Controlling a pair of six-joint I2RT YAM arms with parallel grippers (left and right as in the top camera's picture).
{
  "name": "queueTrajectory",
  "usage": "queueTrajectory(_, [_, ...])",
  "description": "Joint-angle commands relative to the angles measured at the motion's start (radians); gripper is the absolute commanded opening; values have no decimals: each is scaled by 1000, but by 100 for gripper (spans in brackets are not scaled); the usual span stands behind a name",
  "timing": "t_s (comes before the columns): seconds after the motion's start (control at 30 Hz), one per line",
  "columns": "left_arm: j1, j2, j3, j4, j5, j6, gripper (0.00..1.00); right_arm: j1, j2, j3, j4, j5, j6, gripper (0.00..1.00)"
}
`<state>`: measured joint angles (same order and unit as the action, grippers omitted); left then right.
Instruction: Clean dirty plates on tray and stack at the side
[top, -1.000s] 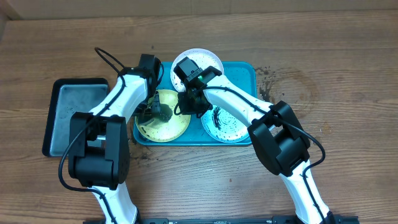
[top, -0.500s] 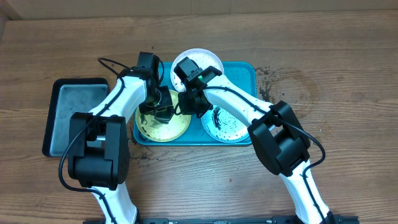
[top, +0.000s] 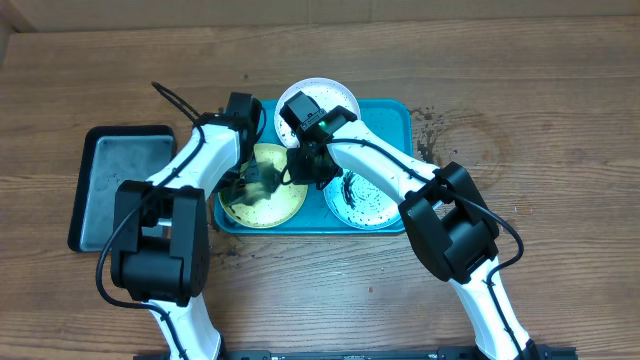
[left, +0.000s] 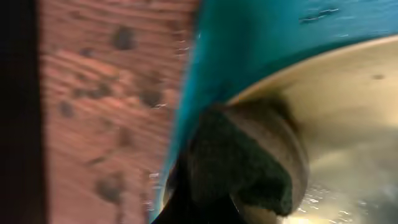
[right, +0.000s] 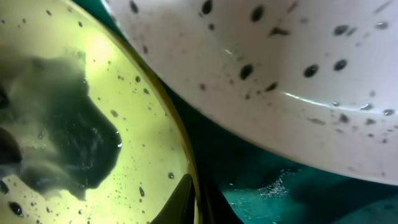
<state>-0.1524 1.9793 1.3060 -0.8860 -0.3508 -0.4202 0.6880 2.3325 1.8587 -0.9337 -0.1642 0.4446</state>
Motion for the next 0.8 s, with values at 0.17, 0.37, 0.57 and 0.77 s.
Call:
queueTrajectory(0.17, [13,22,16,13,407,-3,4,-3,34,-6,-18,33,1,6])
queueTrajectory(0.37, [-28,22,2,26,716,-3,4,-3,34,-6,-16,33,1,6])
queueTrajectory(0.57, [-103,22,0,49,706,-3,4,-3,34,-6,-13,33,1,6])
queueTrajectory(0.77, [-142,22,-2,51,548,-25,4,-3,34,-6,-16,33,1,6])
